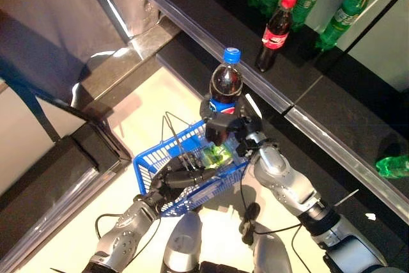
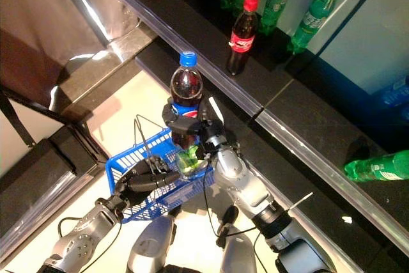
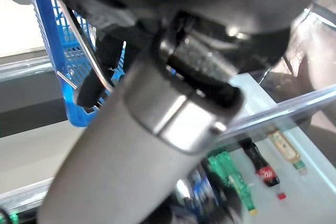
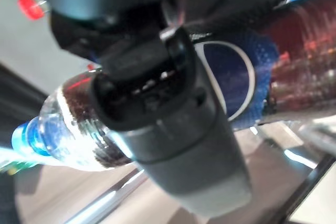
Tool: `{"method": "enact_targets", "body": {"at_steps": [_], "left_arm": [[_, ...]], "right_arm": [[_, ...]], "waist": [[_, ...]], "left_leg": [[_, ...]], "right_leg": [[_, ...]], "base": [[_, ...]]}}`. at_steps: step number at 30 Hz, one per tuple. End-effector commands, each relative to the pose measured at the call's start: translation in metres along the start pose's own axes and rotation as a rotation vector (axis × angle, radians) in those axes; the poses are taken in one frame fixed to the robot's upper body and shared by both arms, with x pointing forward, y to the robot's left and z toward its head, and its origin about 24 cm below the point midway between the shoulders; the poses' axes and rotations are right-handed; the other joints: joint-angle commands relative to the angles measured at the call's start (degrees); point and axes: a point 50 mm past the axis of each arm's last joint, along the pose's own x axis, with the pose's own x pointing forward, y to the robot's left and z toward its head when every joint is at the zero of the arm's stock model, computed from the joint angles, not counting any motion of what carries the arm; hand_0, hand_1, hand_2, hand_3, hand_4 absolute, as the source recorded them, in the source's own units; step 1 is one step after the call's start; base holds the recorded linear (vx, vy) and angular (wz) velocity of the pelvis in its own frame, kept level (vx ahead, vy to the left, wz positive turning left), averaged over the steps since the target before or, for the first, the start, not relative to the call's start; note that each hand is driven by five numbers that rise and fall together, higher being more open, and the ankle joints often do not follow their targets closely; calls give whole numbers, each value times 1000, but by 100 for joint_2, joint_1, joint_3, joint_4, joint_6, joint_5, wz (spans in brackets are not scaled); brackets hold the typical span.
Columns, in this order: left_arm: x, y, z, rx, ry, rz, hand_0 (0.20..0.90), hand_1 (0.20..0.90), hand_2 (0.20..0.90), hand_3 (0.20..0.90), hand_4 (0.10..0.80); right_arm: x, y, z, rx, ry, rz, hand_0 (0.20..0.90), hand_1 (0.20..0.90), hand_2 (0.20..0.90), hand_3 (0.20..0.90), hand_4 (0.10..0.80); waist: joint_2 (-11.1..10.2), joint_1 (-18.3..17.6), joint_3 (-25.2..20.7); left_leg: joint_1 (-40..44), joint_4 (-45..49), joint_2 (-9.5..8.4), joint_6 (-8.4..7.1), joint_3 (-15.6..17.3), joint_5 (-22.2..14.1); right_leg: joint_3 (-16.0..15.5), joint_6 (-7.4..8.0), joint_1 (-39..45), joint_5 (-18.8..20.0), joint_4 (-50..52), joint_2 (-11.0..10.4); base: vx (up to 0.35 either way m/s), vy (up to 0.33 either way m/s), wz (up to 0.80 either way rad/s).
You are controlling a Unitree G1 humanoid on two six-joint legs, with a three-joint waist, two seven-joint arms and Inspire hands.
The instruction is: Pick up the drink and place into the basket.
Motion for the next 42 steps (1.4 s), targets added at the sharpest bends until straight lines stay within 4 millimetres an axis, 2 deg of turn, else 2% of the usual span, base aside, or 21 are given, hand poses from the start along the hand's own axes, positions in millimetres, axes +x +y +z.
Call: {"method": "enact_targets", "body": {"at_steps": [1, 5, 11, 16, 22, 24, 25, 28, 31, 35, 42], "left_arm": [[-5, -102, 62, 62, -330, -681, 300, 300, 300, 200, 100], [-13, -127, 73, 76, -351, -924, 300, 300, 300, 200, 100], [-15, -139, 72, 4, -326, -1067, 300, 300, 300, 200, 100], [-10, -142, 64, 41, -262, -1097, 300, 300, 300, 200, 100], [-9, -134, 57, 40, -220, -1069, 300, 300, 300, 200, 100], [-9, -132, 56, 35, -218, -1066, 300, 300, 300, 200, 100], [-10, -131, 57, 33, -218, -1069, 300, 300, 300, 200, 100], [-12, -131, 57, 34, -219, -1080, 300, 300, 300, 200, 100], [-14, -130, 57, 37, -213, -1102, 300, 300, 300, 200, 100], [-16, -130, 57, 32, -201, -1112, 300, 300, 300, 200, 100], [-16, -135, 58, 28, -211, -1124, 300, 300, 300, 200, 100]], "right_arm": [[5, 39, 33, 116, -184, 117, 300, 300, 300, 200, 100], [6, 39, 5, 84, -108, 78, 300, 300, 300, 200, 100], [7, 44, -14, 89, -42, 46, 300, 300, 300, 200, 100], [8, 48, -35, 136, 49, 44, 300, 300, 300, 200, 100], [9, 43, -56, 140, 151, 13, 300, 300, 300, 200, 100], [7, 38, -71, 174, 239, -7, 300, 300, 300, 200, 100], [3, 35, -86, 202, 337, -7, 300, 300, 300, 200, 100], [-6, 33, -111, 276, 487, 67, 300, 300, 300, 200, 100], [-26, 32, -144, 475, 713, 136, 300, 300, 300, 200, 100], [-41, 16, -165, 585, 833, 83, 300, 300, 300, 200, 100], [-49, 9, -176, 764, 915, 10, 300, 300, 300, 200, 100]], "waist": [[-31, 53, -1144], [-23, 82, -1122], [-21, 84, -1135], [9, 148, -1137], [48, 238, -1111], [55, 265, -1106], [57, 285, -1097], [64, 362, -1068], [78, 472, -1009], [95, 537, -983], [133, 548, -913]], "left_leg": [[-615, 552, -307, 203, -262, 170], [-638, 579, -325, 189, -294, 145], [-637, 592, -347, 189, -292, 132], [-708, 707, -418, 194, -354, 100], [-774, 742, -456, 198, -367, 100], [-798, 749, -461, 195, -367, 102], [-803, 746, -461, 192, -368, 104], [-840, 763, -468, 196, -384, 101], [-895, 775, -472, 203, -411, 121], [-891, 754, -471, 209, -438, 146], [-922, 722, -474, 225, -438, 172]], "right_leg": [[-108, -85, 669, -299, -76, -112], [-141, -55, 679, -263, -96, -151], [-132, -34, 686, -231, -130, -176], [-149, -26, 687, -199, -159, -235], [-175, -7, 662, -159, -161, -273], [-195, -4, 654, -157, -161, -283], [-214, -6, 655, -155, -163, -289], [-260, -5, 654, -159, -158, -305], [-330, -7, 635, -156, -128, -320], [-374, -16, 651, -146, -115, -322], [-339, -23, 573, -125, -90, -315]], "base": [[12, 1, 6], [26, 6, 18], [14, 8, 3], [14, 2, 2], [6, 14, 4], [-5, 17, 5], [0, 15, 6], [-1, 5, 3], [-20, -8, 6], [11, -6, 9], [2, 2, 2]]}}
